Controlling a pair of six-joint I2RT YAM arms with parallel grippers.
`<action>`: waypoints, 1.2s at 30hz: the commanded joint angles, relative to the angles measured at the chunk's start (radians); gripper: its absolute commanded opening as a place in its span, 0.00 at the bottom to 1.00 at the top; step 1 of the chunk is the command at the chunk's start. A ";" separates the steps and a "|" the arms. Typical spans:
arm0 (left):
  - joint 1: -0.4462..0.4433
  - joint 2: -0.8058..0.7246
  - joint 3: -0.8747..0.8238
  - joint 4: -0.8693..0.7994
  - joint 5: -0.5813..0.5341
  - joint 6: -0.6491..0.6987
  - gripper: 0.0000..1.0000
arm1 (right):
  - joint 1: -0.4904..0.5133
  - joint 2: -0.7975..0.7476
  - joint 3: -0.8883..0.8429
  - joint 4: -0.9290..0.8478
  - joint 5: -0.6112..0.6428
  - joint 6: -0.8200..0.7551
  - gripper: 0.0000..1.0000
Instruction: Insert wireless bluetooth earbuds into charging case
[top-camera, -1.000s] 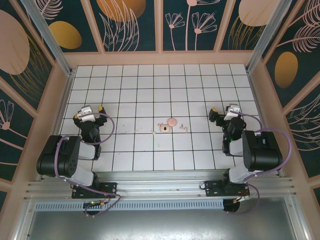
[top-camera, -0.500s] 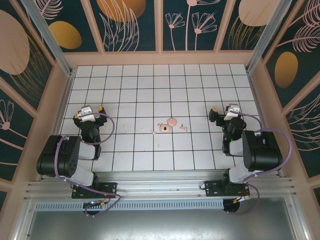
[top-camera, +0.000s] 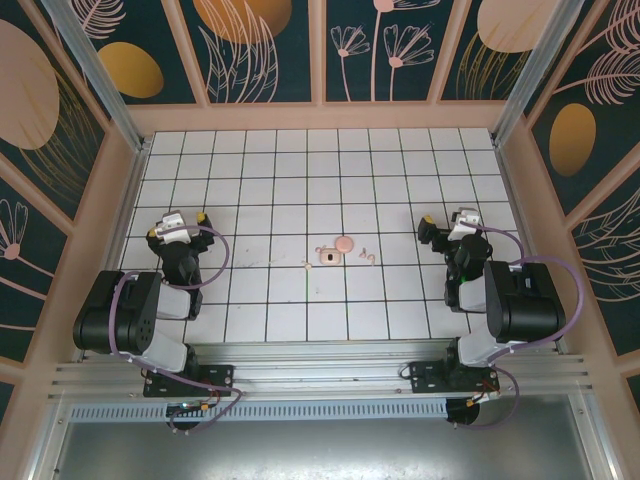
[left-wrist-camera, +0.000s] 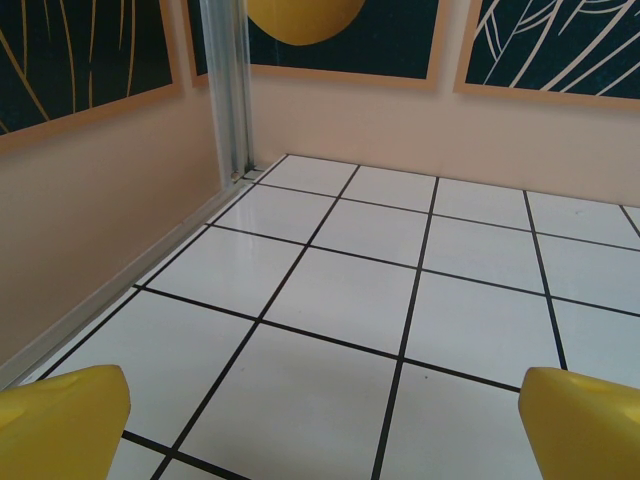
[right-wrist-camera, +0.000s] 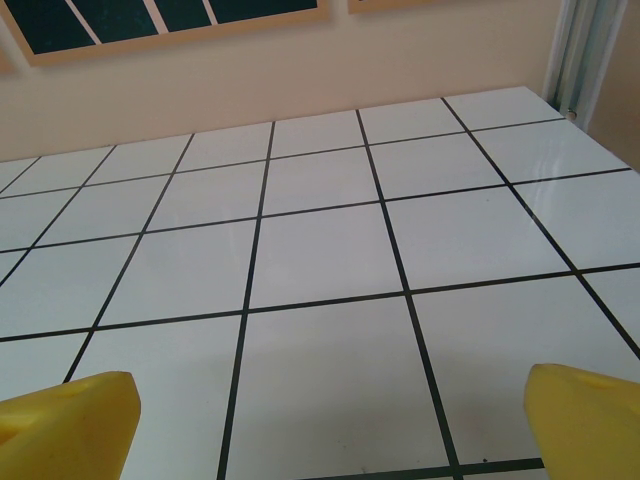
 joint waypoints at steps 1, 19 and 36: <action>0.007 -0.011 0.010 0.019 0.014 -0.012 0.99 | 0.002 -0.001 0.020 0.022 0.010 0.007 0.99; -0.087 -0.278 0.451 -1.105 0.395 -0.117 0.71 | 0.315 -0.090 0.776 -1.547 0.022 0.152 0.99; -0.165 -0.216 0.436 -1.325 0.439 -0.323 0.66 | 0.712 0.307 1.196 -1.977 -0.046 0.590 0.74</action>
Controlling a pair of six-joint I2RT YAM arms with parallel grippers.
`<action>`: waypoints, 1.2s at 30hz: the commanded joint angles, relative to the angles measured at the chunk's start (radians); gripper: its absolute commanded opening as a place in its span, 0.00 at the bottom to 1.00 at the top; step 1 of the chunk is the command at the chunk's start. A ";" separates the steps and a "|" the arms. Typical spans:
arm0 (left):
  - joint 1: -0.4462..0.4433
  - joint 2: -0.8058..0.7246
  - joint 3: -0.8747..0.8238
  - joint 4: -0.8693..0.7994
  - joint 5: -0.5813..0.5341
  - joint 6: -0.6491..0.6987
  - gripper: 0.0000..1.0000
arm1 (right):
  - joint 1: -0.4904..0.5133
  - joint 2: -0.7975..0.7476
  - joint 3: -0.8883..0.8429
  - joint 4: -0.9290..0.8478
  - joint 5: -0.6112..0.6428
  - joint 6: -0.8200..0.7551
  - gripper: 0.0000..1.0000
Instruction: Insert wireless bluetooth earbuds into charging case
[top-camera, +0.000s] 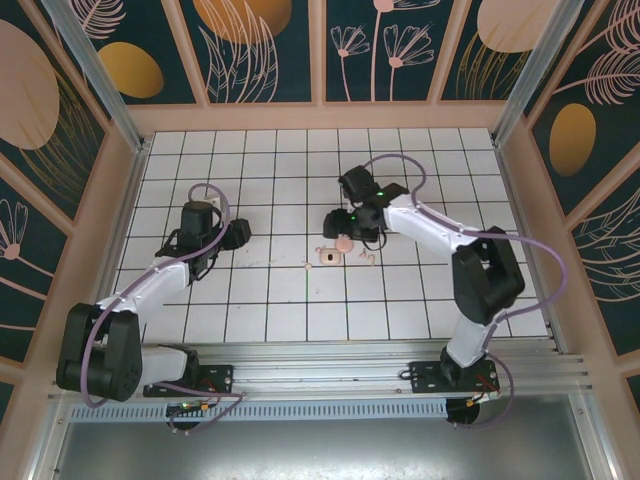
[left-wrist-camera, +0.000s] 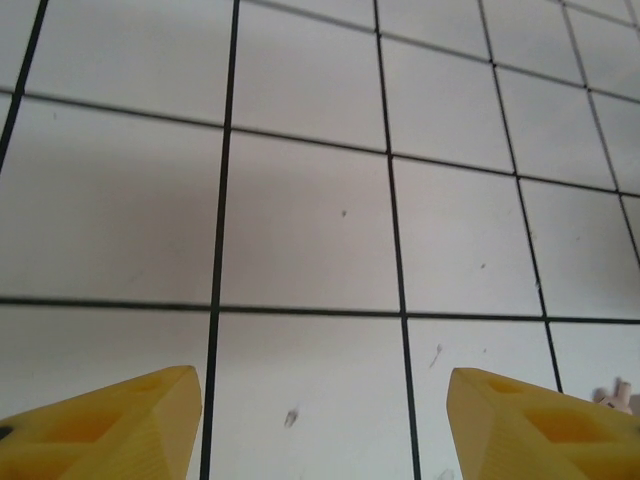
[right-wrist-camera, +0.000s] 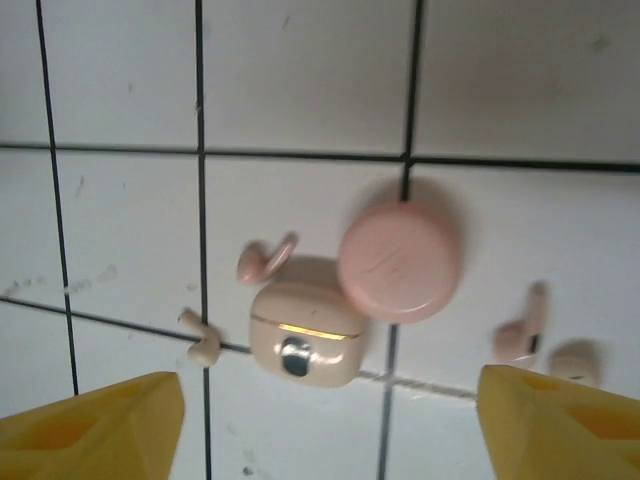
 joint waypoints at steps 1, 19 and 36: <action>-0.005 0.020 -0.004 -0.047 -0.006 -0.030 0.66 | 0.041 0.086 0.085 -0.135 0.016 0.097 0.73; -0.004 0.030 -0.041 -0.016 0.015 -0.042 0.67 | 0.104 0.283 0.245 -0.212 0.045 0.113 0.68; -0.005 0.026 -0.054 -0.006 0.030 -0.043 0.67 | 0.115 0.335 0.248 -0.227 0.073 0.108 0.67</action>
